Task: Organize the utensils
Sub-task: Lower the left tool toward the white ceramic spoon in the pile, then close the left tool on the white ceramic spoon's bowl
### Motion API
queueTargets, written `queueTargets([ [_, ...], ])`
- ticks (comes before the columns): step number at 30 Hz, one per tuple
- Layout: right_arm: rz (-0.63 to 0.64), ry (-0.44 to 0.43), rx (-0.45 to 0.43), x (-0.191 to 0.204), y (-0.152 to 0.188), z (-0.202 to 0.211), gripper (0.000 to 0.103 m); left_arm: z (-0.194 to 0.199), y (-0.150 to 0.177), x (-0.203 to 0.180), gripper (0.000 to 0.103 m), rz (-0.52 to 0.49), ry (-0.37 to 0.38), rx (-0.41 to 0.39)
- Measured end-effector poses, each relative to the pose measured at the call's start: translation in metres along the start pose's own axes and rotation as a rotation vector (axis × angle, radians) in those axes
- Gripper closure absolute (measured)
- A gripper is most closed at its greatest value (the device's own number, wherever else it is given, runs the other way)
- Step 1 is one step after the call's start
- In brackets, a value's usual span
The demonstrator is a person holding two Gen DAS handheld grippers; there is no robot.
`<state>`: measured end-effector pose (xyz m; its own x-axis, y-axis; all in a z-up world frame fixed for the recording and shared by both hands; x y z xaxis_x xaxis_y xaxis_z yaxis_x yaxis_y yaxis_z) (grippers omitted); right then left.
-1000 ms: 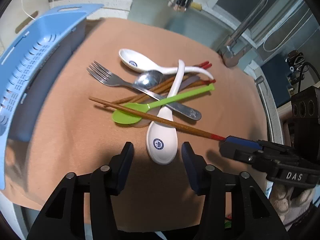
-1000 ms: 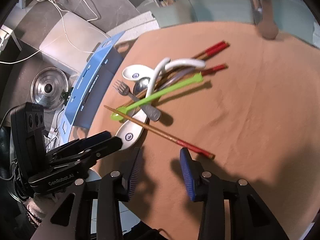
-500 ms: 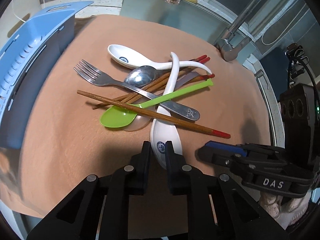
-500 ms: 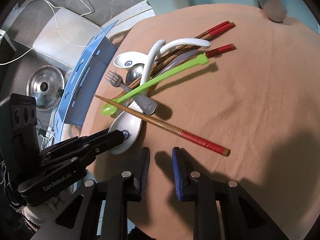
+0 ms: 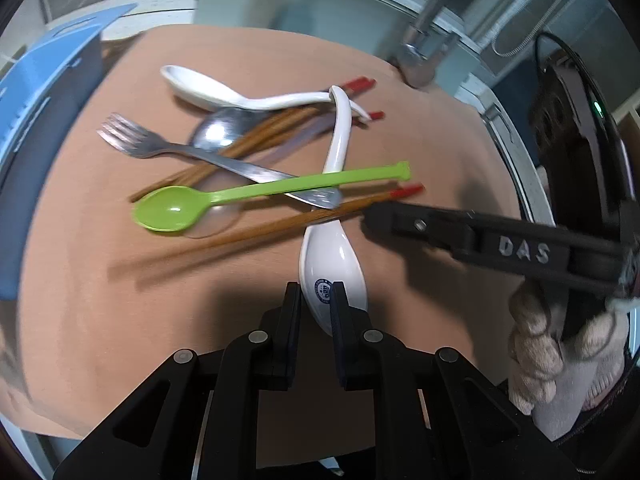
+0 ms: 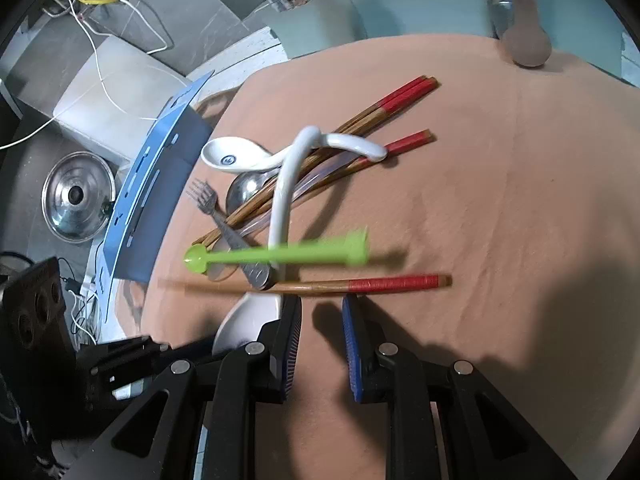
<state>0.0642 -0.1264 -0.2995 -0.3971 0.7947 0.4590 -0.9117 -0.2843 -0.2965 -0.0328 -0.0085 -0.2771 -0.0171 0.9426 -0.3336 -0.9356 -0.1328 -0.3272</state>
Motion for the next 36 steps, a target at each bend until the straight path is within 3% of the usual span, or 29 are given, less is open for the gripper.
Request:
queueTargets([
  [23,-0.108,0.028,-0.094,-0.054,-0.009,0.040,0.083,-0.030,-0.017,-0.057,0.090,-0.160,0.070,0.079],
  [30,-0.143,0.070,-0.129,-0.072,-0.002,0.065,0.083,-0.036,-0.026,-0.078,0.090,-0.243,0.018,0.069],
  [36,-0.145,0.046,-0.155,-0.075,-0.009,0.080,0.083,-0.042,-0.032,-0.073,0.090,-0.245,0.027,0.074],
])
Point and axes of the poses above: each gripper's, at about its wrist camera, not at the fingertips, and z roughly against the way its jaws point, x to its left, y to its underside, the point moved 2 cm from there along -z, roughly the way its jaws point, and after that the axes turned 1 degree about x, right-handed, at the moved point
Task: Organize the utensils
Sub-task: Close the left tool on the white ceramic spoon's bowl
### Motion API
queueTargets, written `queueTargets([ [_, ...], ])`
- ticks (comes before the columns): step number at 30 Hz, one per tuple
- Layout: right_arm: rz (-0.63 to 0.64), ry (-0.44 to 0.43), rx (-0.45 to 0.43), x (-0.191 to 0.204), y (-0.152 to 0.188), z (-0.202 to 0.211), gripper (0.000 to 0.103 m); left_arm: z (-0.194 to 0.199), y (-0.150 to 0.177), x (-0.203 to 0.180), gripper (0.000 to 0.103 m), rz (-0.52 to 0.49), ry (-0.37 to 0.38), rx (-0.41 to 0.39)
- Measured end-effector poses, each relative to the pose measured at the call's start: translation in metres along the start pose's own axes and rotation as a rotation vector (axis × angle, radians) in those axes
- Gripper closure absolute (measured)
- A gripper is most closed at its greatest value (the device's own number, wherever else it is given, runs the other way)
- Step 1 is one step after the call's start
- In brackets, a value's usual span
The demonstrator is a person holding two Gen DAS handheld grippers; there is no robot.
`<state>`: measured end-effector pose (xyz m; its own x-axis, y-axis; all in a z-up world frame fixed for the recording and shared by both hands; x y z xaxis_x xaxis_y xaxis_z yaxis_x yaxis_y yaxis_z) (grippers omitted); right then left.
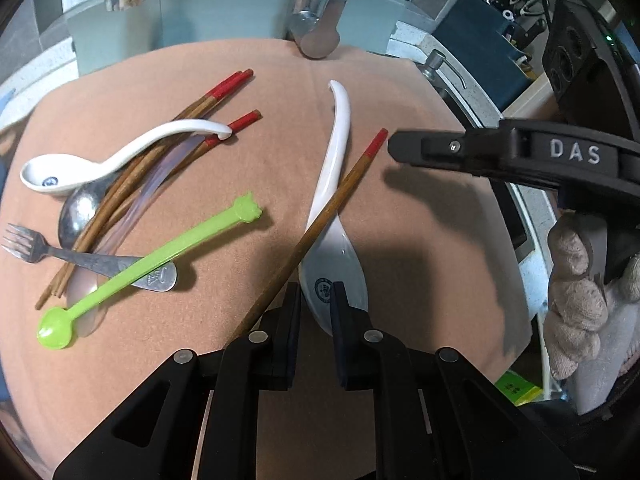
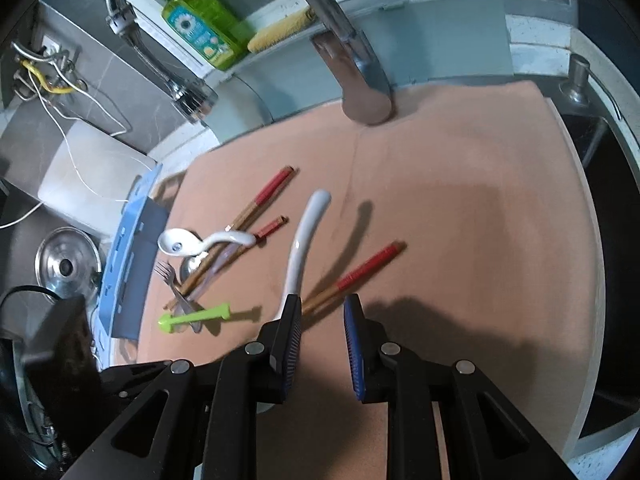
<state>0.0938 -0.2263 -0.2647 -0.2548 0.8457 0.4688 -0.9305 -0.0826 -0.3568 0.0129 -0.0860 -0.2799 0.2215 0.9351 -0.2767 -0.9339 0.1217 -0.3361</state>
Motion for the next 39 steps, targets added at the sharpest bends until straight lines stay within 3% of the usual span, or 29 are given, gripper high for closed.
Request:
queueTargets([
  [3,0.027,-0.001,0.031,0.004,0.002,-0.004,0.083,0.000,-0.001,0.008,0.090,0.050,0.054,0.019],
  [8,0.067,0.059,0.075,-0.001,0.013,-0.015,0.083,0.001,-0.003,0.009,0.090,0.042,0.039,0.025],
  [14,0.123,0.118,0.050,-0.001,0.011,-0.034,0.083,-0.006,-0.006,0.006,0.090,0.019,0.045,0.043],
  [19,0.088,0.030,-0.033,0.010,-0.006,-0.025,0.083,-0.008,-0.008,0.004,0.090,0.006,0.052,0.051],
  [21,0.119,0.036,-0.043,0.020,-0.013,-0.024,0.083,-0.009,-0.008,0.004,0.090,0.006,0.068,0.055],
  [26,0.159,0.069,-0.020,0.023,-0.021,-0.029,0.083,-0.008,-0.011,0.001,0.090,0.006,0.085,0.051],
  [30,0.137,0.047,0.010,0.016,-0.022,-0.035,0.082,-0.007,-0.014,0.001,0.089,0.006,0.095,0.048],
  [32,0.126,0.036,0.015,0.015,-0.025,-0.038,0.076,-0.007,-0.016,0.002,0.090,0.005,0.101,0.050],
  [35,0.111,-0.004,0.039,0.017,-0.028,-0.044,0.076,-0.010,-0.016,-0.001,0.090,-0.012,0.102,0.055],
  [39,0.114,0.006,0.049,0.018,-0.030,-0.049,0.078,-0.013,-0.016,-0.004,0.090,-0.018,0.089,0.054],
])
Point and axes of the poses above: each gripper's, at about its wrist camera, not at the fingertips, and z roughly against the way its jaws point, x to its left, y to its underside, the point moved 2 cm from there along -z, roughly the way its jaws point, and after that the axes turned 1 degree about x, right-handed, at the moved point
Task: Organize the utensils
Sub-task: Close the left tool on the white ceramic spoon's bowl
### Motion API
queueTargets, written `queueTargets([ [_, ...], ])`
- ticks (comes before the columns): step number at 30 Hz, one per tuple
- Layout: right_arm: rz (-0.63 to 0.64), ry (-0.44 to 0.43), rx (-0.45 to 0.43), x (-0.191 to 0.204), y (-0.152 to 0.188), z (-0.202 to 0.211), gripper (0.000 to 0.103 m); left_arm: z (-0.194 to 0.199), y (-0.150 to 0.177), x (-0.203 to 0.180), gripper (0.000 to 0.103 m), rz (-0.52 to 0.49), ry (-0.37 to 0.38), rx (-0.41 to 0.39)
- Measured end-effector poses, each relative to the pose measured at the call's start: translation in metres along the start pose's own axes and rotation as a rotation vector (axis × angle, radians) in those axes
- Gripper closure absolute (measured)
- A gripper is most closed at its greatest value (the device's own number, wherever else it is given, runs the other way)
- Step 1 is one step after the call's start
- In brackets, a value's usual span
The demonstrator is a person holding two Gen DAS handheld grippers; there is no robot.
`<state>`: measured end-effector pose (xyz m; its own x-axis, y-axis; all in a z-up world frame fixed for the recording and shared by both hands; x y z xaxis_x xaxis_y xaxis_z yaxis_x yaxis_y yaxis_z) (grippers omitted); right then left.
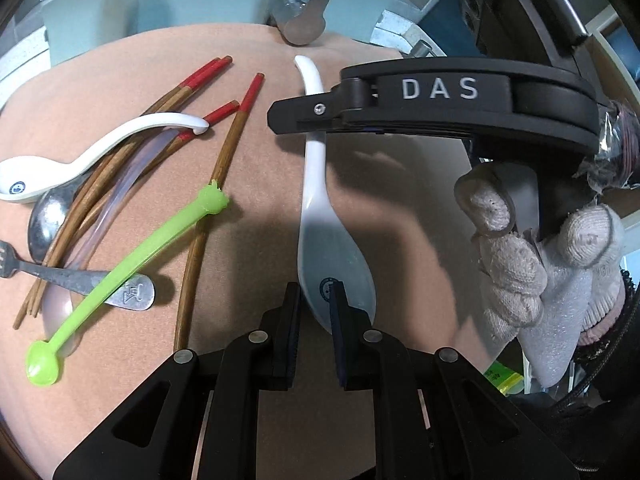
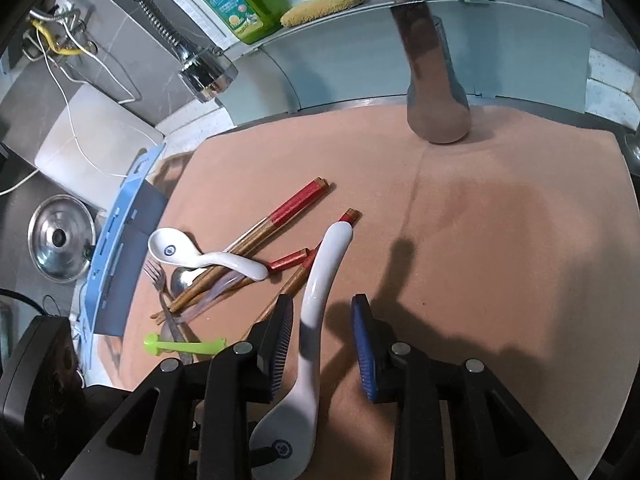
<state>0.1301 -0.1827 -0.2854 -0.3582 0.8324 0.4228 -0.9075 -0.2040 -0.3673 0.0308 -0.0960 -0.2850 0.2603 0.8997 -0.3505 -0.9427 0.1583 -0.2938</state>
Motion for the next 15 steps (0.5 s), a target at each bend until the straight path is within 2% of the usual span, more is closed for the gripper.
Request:
queueTargets([
  [2,-0.017,-0.008,0.003,-0.003,0.001,0.001,0.090,0.001,0.000,0.000,0.090,0.002,0.001,-0.008],
  [3,-0.030,-0.017,0.004,-0.005,0.001,0.001,0.092,0.000,0.000,-0.002,0.090,0.002,-0.001,-0.009],
  [9,-0.077,-0.050,-0.010,-0.006,0.001,0.013,0.093,0.009,0.004,0.002,0.096,0.008,0.002,-0.028],
  [15,-0.054,-0.062,-0.038,0.017,-0.007,0.024,0.094,0.029,0.007,0.012,0.096,0.018,-0.008,-0.064],
])
Point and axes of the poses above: each gripper's, at about its wrist camera, not at the fingertips, and z roughly against the way its jaws point, x to its left, y to its underside, the point moved 2 cm from there along -z, roughly the way its jaws point, and after that the axes turned 1 degree about x, right-handed, at the moved point
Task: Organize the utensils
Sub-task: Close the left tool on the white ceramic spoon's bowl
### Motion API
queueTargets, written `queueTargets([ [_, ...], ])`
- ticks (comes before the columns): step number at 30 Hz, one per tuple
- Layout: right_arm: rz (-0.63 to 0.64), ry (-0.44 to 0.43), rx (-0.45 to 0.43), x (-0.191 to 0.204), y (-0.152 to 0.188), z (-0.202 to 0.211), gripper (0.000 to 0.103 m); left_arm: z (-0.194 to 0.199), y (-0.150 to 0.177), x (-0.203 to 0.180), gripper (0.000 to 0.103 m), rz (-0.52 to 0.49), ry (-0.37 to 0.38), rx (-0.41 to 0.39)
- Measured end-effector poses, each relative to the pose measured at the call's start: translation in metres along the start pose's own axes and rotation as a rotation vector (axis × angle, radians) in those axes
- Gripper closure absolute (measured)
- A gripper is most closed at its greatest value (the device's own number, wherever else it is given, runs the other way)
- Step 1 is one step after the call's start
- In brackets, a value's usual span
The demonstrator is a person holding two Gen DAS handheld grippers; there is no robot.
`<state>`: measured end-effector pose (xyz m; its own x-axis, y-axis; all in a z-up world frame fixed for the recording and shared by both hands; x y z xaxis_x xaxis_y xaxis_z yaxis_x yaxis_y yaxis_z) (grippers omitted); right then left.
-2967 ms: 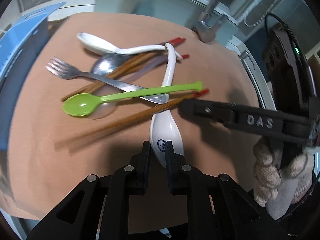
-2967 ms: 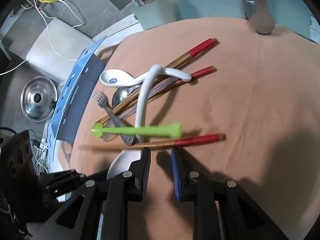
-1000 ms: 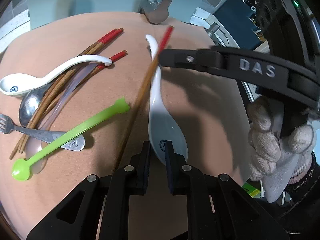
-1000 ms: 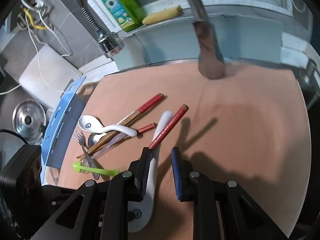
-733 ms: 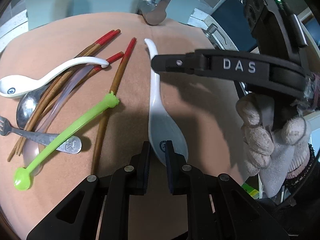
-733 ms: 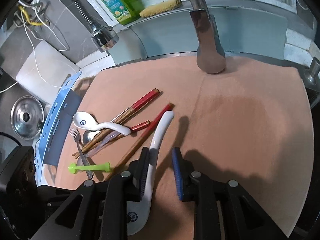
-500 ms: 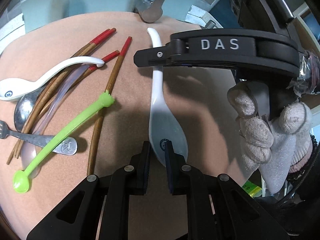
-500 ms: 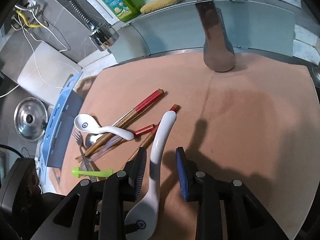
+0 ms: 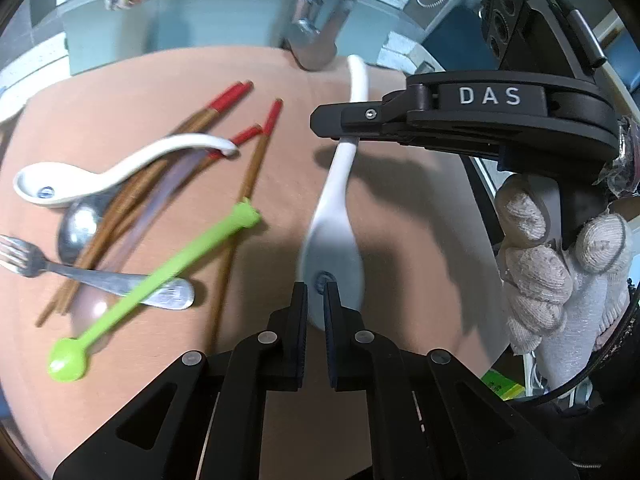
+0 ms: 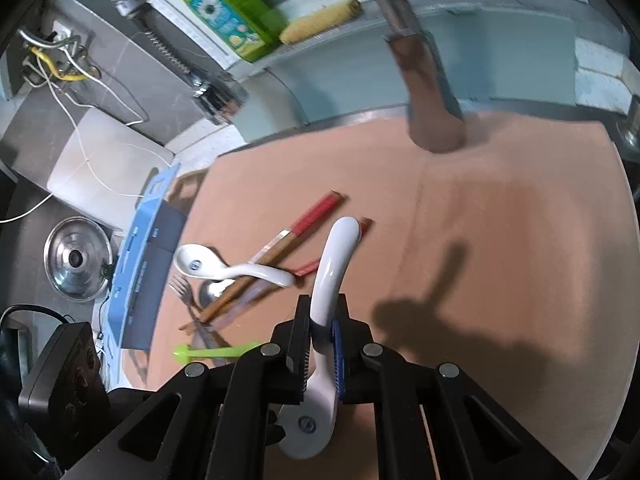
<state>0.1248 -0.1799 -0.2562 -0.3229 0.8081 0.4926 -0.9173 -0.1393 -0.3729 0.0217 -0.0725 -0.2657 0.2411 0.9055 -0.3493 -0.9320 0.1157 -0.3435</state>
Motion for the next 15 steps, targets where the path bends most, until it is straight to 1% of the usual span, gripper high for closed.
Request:
queueTargets([
  [2,0.021,0.000,-0.006,0.010,-0.004,0.000,0.095,0.004,0.000,0.007,0.096,0.023,0.004,-0.010],
  [3,0.035,0.009,-0.009,0.014,-0.006,-0.001,0.095,0.006,0.001,0.013,0.096,0.043,0.018,-0.006],
  [4,0.047,0.019,-0.012,0.018,-0.008,-0.002,0.095,0.006,0.001,0.016,0.096,0.055,0.017,-0.004],
  [5,0.048,0.023,-0.010,0.019,-0.008,-0.004,0.095,0.006,0.002,0.020,0.095,0.071,0.004,-0.007],
  [6,0.037,0.028,-0.005,0.018,-0.009,-0.007,0.095,0.006,0.004,0.023,0.090,0.087,-0.004,-0.001],
  [7,0.021,0.032,0.002,0.015,-0.010,-0.010,0.095,0.007,0.004,0.025,0.089,0.086,-0.005,0.001],
  [8,0.008,0.037,0.011,0.012,-0.009,-0.012,0.095,0.007,0.005,0.024,0.088,0.069,-0.017,-0.001],
  [10,-0.030,0.033,0.042,0.004,-0.007,-0.016,0.095,0.005,0.005,0.015,0.081,0.021,-0.050,0.004],
  [11,-0.042,0.028,0.051,0.001,-0.005,-0.017,0.095,0.001,0.002,0.010,0.070,0.005,-0.063,0.006],
  [12,-0.056,0.024,0.063,-0.003,-0.004,-0.017,0.095,0.001,0.002,0.006,0.065,-0.015,-0.074,0.006],
  [15,-0.108,0.012,0.095,-0.017,0.000,-0.016,0.095,-0.007,-0.003,-0.007,0.065,-0.089,-0.112,0.017],
])
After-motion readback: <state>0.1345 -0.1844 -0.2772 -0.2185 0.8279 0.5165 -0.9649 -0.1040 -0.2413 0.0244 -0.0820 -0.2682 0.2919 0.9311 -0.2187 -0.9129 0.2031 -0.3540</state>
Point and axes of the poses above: each gripper's, at about its wrist camera, not at the fingertips, and z roughly against the way its jaws point, x to its left, y to its underside, the point moved 2 cm from there along -z, roughly the way its jaws point, and after that the axes turned 1 degree about x, right-handed, at the moved point
